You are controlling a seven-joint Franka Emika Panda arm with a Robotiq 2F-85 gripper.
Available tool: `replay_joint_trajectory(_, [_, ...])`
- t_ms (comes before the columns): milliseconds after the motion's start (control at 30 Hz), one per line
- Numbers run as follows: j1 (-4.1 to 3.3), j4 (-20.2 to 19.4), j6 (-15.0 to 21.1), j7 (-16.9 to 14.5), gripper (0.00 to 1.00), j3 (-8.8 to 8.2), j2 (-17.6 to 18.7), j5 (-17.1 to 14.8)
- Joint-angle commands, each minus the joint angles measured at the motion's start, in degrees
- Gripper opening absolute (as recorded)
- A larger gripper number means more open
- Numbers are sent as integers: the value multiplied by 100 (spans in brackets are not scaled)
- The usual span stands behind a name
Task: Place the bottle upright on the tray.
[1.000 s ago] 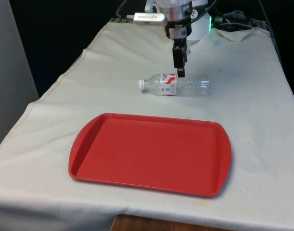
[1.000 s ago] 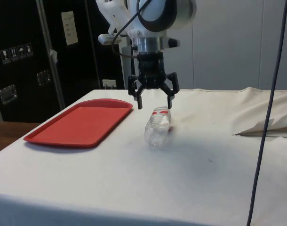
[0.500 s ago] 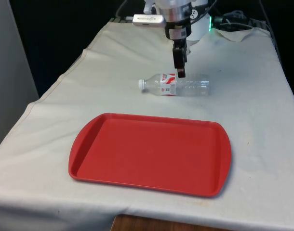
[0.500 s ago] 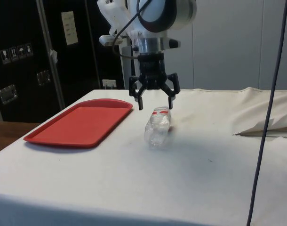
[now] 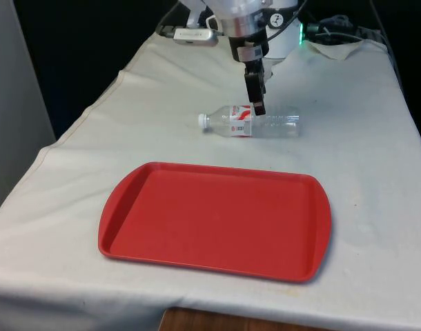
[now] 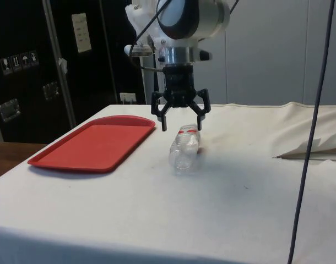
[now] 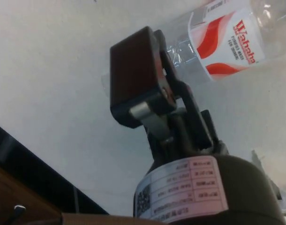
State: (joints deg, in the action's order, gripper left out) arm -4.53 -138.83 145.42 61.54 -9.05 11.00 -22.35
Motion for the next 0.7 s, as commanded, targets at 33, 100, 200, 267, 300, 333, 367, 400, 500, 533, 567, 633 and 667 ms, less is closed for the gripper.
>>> replay_joint_trajectory(33, [6, 11, 0, -63, 100, -6, 23, -46])
replay_joint_trajectory(100, [63, 74, -23, -367, 100, 29, 63, -304])
replay_joint_trajectory(200, [63, 120, -17, -630, 100, -23, 143, -441])
replay_joint_trajectory(267, [63, 132, -11, -745, 100, -46, 183, -481])
replay_joint_trajectory(300, [17, 109, -11, -625, 100, -97, 183, -355])
replay_joint_trajectory(333, [63, 138, -6, -808, 100, -57, 195, -493])
replay_joint_trajectory(367, [63, 143, 0, -859, 100, -69, 206, -498])
replay_joint_trajectory(400, [63, 143, 0, -917, 100, -74, 212, -510])
replay_joint_trajectory(500, [63, 155, 11, -1123, 100, -103, 269, -498])
replay_joint_trajectory(533, [69, 155, 11, -1175, 100, -103, 281, -498])
replay_joint_trajectory(567, [69, 160, 11, -1226, 100, -109, 286, -498])
replay_joint_trajectory(633, [34, 143, -6, -1169, 100, -166, 298, -384])
replay_joint_trajectory(667, [74, 160, 6, -1318, 100, -120, 309, -493])
